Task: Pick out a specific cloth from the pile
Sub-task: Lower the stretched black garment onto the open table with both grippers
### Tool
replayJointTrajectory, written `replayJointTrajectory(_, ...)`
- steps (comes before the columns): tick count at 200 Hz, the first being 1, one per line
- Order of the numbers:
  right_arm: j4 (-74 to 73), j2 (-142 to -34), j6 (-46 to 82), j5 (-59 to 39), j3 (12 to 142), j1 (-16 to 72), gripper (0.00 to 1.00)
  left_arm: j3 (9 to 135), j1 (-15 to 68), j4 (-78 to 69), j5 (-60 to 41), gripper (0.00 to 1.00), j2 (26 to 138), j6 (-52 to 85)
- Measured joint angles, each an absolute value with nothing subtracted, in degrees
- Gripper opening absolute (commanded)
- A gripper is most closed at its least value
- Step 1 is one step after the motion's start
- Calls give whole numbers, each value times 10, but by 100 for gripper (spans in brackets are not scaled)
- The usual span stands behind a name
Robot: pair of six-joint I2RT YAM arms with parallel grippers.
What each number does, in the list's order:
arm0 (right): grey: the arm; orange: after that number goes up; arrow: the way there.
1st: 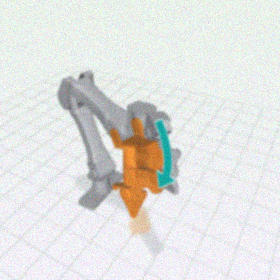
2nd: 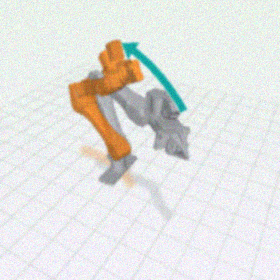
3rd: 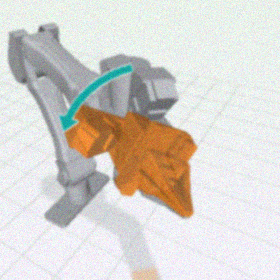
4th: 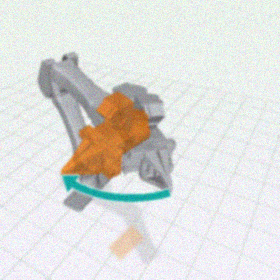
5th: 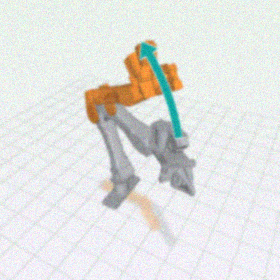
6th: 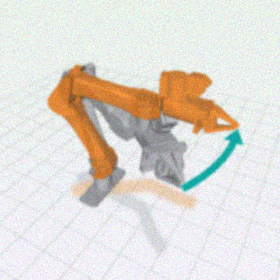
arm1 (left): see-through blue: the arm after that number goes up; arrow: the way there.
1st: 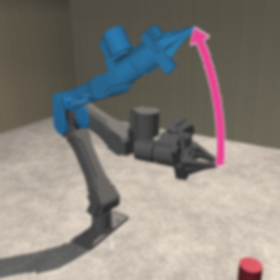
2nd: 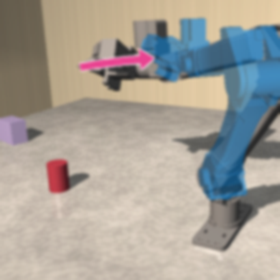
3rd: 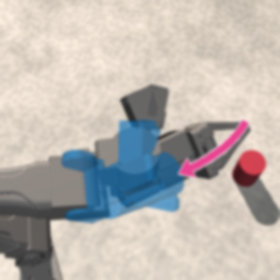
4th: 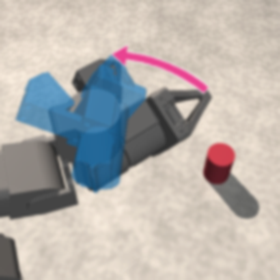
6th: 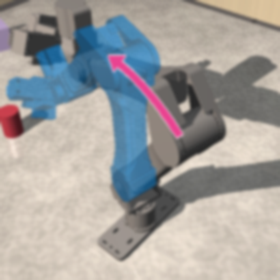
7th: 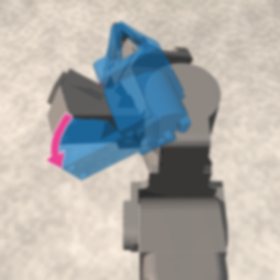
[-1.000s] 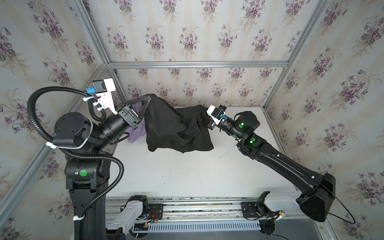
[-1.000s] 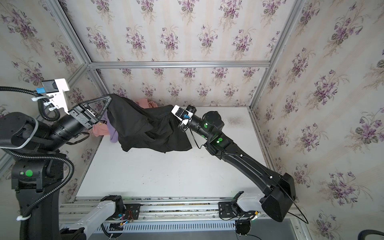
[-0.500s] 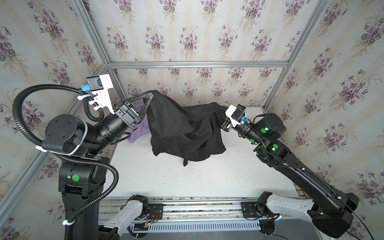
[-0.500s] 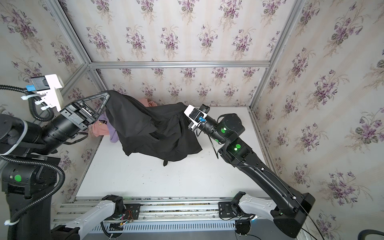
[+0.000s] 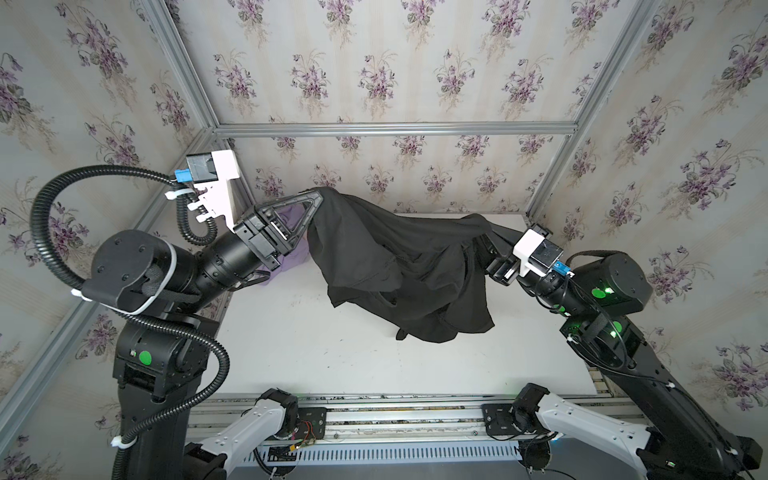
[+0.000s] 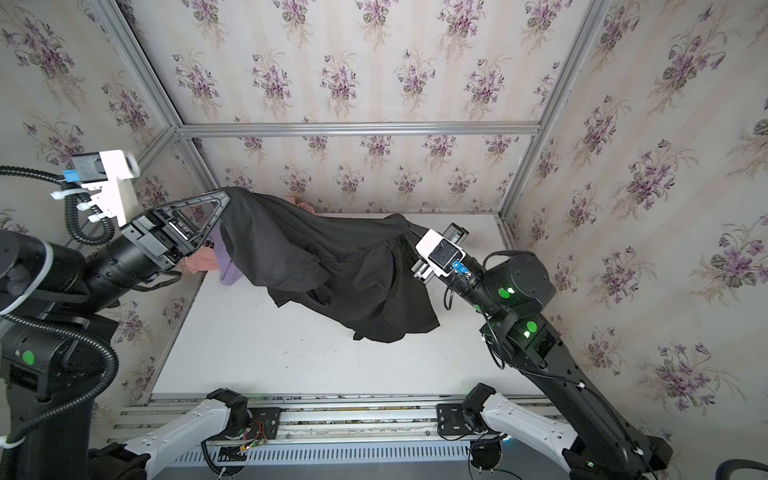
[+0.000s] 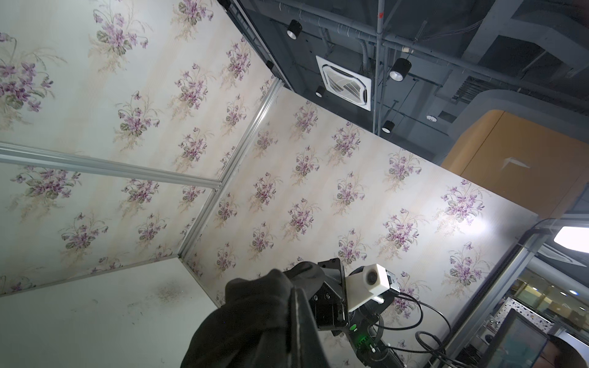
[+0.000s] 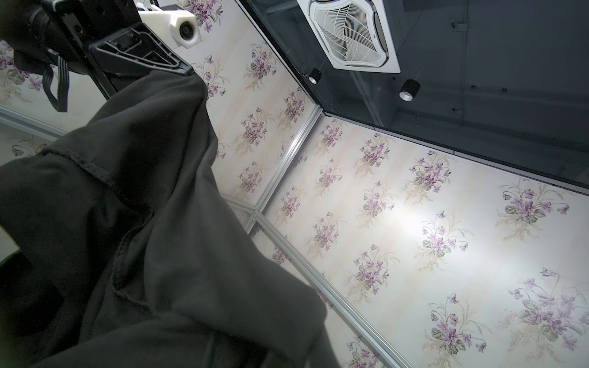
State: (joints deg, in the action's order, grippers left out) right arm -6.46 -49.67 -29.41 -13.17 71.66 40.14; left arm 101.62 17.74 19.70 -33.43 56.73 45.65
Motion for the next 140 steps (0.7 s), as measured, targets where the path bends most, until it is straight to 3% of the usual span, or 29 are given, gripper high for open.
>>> replayJointTrajectory(66, -68, -496, -294, -101, 627, 401, 0, 920, 185, 242, -290, 0, 552, 392)
replayJointTrajectory(140, -116, -577, -279, -69, 556, 400, 0, 838, 144, 280, -241, 0, 569, 335)
